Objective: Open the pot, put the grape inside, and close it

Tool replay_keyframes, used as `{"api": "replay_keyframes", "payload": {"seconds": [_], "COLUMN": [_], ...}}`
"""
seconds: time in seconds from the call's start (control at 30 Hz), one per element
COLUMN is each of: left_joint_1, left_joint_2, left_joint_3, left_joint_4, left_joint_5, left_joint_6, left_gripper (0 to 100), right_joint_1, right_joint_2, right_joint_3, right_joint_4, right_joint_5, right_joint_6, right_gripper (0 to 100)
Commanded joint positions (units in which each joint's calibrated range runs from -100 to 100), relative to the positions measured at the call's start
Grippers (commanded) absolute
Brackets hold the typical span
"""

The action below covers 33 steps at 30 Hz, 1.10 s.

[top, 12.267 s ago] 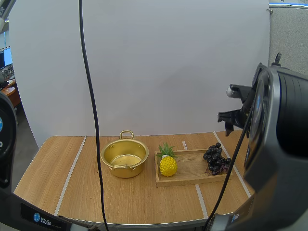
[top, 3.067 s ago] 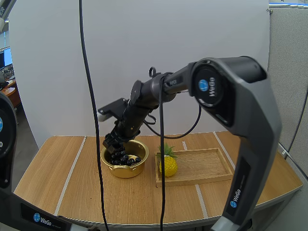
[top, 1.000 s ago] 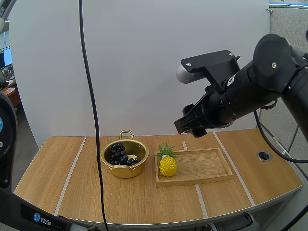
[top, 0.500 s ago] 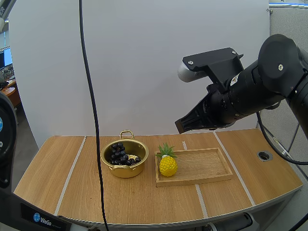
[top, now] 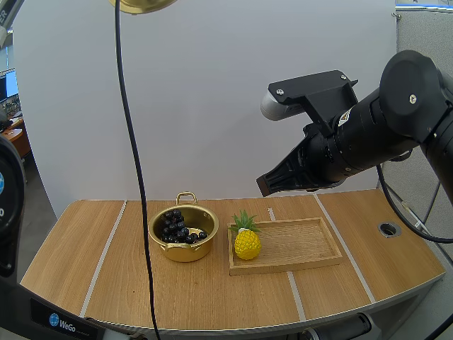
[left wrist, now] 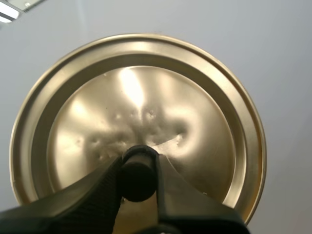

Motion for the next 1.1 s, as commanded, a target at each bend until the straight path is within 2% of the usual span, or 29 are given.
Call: {"api": "replay_keyframes", "payload": {"seconds": [0.0,0.23,0.53,0.7,0.77,1.07], "left_joint_1": [-0.04,-0.04,-0.04,-0.04,-0.04,-0.04], "left_joint_2": [0.13,0.95,3.76,4.68,6.09,10.55], "left_joint_3": [-0.47,0.06,10.39,20.81,32.5,46.28], "left_joint_4": [-2.28,-2.28,-2.28,-2.28,-3.19,-5.3], "left_joint_5": [10.68,15.83,15.83,15.83,15.83,13.62], "left_joint_6": [-0.3,1.7,3.54,4.57,4.7,9.17], "left_gripper": [0,0,0,0,0,0], "right_joint_1": [-0.17,-0.17,-0.17,-0.17,-0.17,-0.17], "right_joint_2": [-0.64,-0.64,-0.64,-0.64,-0.64,-0.64], "right_joint_3": [0.22,0.22,0.22,0.22,0.22,0.22], "right_joint_4": [1.31,1.78,3.33,3.66,3.66,3.66], "right_joint_5": [0.08,0.08,0.08,0.08,0.08,0.08], "right_joint_6": [-0.09,-0.09,-0.09,-0.09,-0.09,-0.09], "right_gripper": [0,0,0,0,0,0]}}
